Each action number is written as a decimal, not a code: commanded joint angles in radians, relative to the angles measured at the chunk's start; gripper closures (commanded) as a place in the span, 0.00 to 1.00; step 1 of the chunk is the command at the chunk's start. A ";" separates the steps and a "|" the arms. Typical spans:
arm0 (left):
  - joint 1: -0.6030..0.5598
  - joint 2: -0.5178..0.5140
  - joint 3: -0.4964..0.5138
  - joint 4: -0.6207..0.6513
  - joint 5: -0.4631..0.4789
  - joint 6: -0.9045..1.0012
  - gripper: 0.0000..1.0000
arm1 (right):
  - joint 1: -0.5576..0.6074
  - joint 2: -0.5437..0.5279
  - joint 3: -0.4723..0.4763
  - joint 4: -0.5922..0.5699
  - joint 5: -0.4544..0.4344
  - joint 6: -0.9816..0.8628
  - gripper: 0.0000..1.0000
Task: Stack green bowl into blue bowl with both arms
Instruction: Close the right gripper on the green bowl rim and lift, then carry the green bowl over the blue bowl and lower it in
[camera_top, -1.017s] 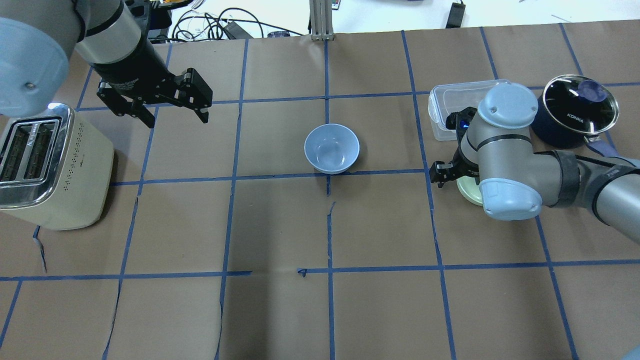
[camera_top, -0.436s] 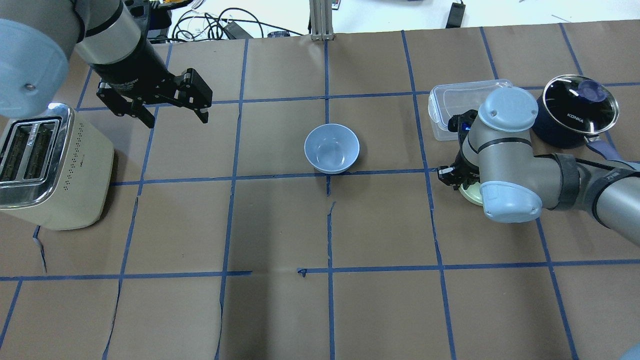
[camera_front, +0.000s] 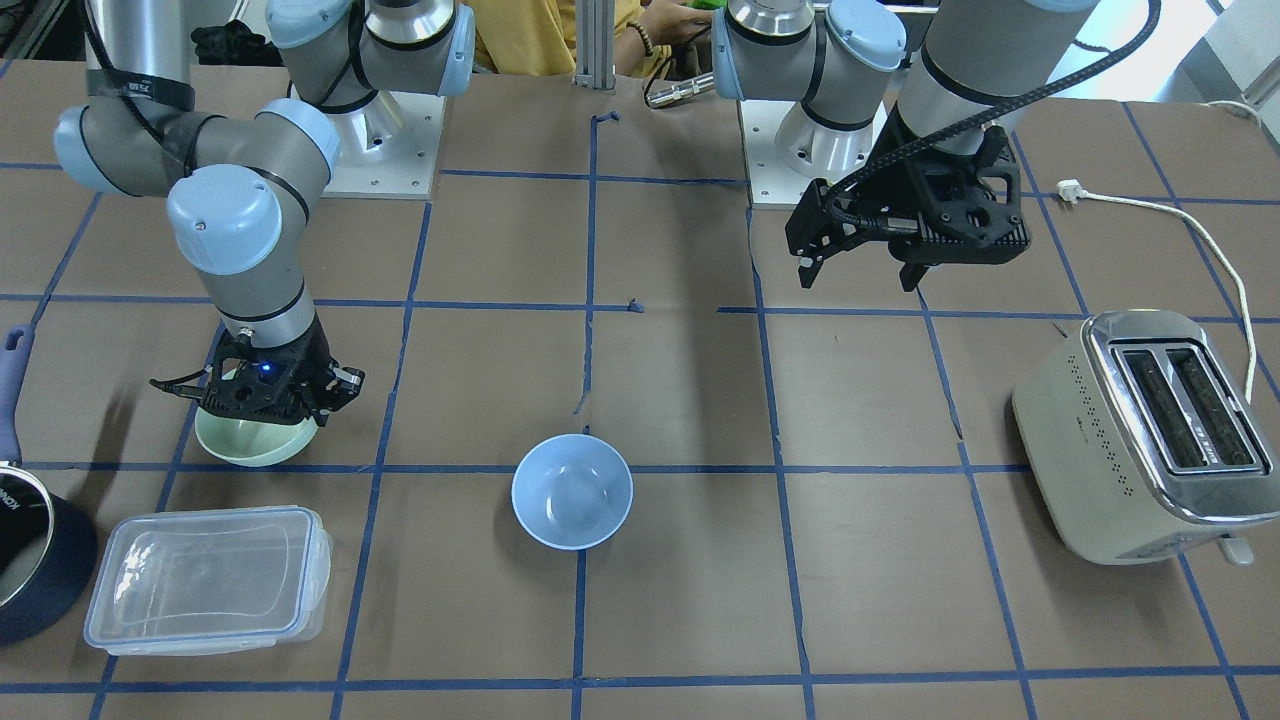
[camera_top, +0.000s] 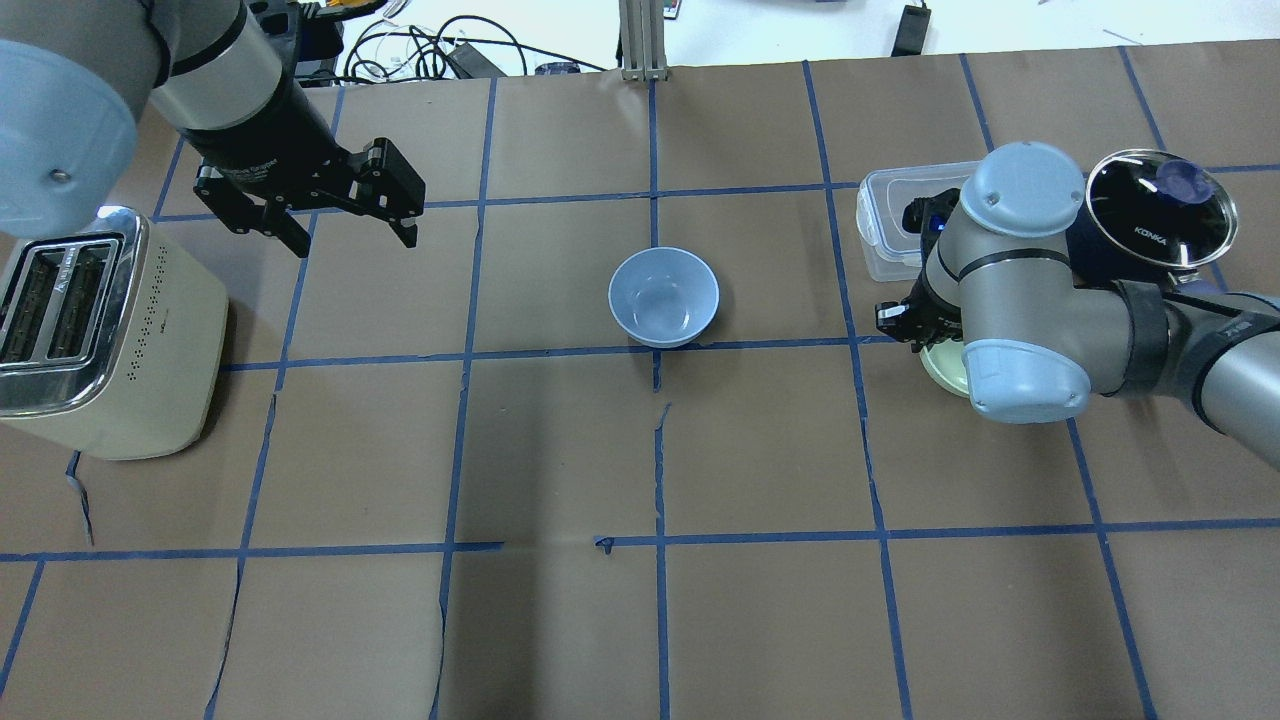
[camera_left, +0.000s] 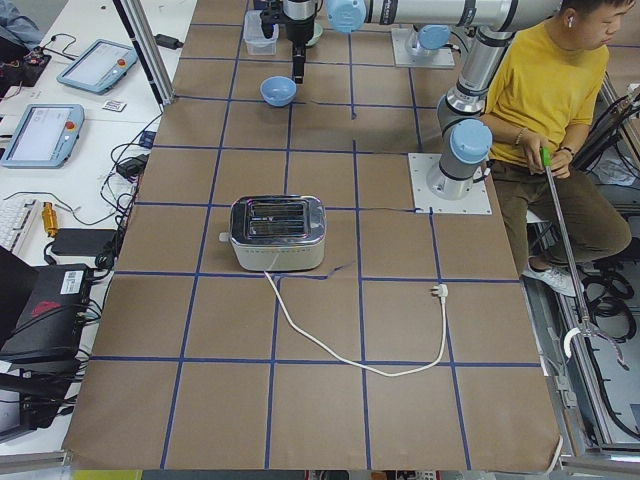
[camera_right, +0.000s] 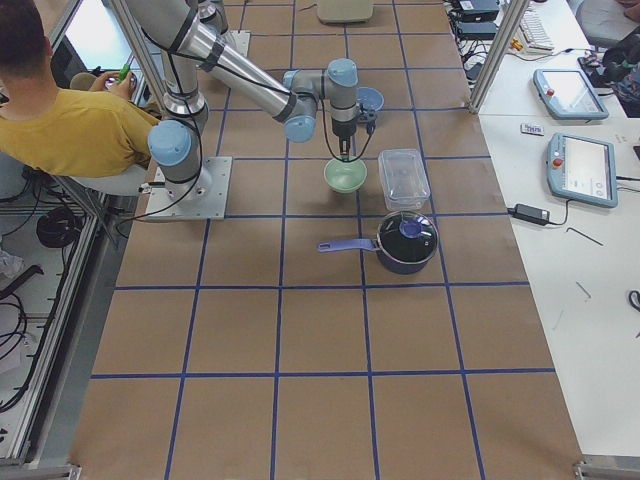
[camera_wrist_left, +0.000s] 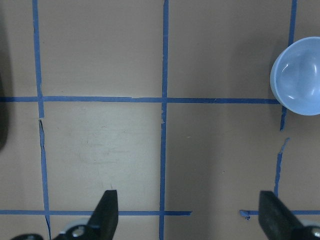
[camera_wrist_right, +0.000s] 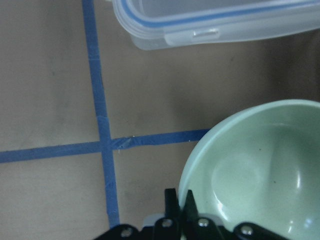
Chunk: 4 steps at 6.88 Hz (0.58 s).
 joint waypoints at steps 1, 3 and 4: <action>0.000 0.000 0.000 0.000 -0.002 0.000 0.00 | 0.124 0.000 -0.139 0.129 -0.007 0.176 1.00; 0.000 0.000 0.000 0.000 -0.005 0.000 0.00 | 0.247 0.044 -0.441 0.459 0.009 0.366 1.00; 0.000 0.000 0.000 0.000 -0.005 0.000 0.00 | 0.318 0.126 -0.541 0.475 0.007 0.454 1.00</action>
